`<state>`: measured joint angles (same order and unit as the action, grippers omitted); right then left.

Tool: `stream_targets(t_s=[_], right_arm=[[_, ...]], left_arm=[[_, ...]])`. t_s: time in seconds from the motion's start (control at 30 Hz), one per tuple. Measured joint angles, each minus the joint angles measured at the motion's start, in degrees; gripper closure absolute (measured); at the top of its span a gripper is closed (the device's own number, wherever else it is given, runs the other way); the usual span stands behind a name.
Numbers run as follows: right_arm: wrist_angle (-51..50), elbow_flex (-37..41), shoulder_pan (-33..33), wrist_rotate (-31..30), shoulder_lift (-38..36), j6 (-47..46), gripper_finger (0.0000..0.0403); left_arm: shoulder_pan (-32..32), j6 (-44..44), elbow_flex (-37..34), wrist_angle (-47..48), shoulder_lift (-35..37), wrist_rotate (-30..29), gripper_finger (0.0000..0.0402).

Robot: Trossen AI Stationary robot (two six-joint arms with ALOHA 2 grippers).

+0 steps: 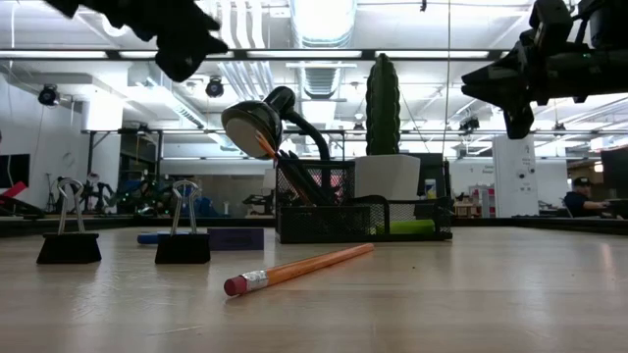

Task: Pick and place office supplies into organizer
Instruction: Put the black binder clip into the desk organizer

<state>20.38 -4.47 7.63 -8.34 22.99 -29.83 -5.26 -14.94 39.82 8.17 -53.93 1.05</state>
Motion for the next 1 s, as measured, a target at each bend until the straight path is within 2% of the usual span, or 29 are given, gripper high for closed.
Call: stream_targets(t_s=[0.17, 0.3, 0.4, 0.57, 0.7, 0.8, 1.0], right_arm=[[0.0, 0.0, 0.0, -0.5, 0.0, 0.0, 0.0339], [0.0, 0.0, 0.0, -0.5, 0.0, -0.2, 0.0341], [0.0, 0.0, 0.0, -0.5, 0.0, -0.3, 0.0341], [0.0, 0.0, 0.0, -0.4, 0.0, -0.3, 0.034], [0.0, 0.0, 0.0, -0.5, 0.0, -0.3, 0.0339], [0.0, 0.0, 0.0, -0.7, 0.0, -0.2, 0.034], [-0.1, 0.0, 0.0, -0.7, 0.0, -0.2, 0.0341]], left_arm=[[0.0, 8.6, 8.1, 15.1, -4.9, 0.9, 0.0274], [0.0, 18.1, 11.1, 18.9, -8.9, 1.9, 0.0274], [0.0, 20.2, 13.0, 18.9, -12.5, 3.6, 0.0274], [-0.1, 18.1, 17.7, 23.9, -19.6, 5.5, 0.0274], [-0.1, 13.7, 21.7, 33.0, -25.4, 6.3, 0.0274], [-0.1, 11.7, 24.2, 38.4, -28.5, 9.1, 0.0274], [-1.1, -1.2, 26.3, 45.4, -30.3, 9.9, 0.0274]])
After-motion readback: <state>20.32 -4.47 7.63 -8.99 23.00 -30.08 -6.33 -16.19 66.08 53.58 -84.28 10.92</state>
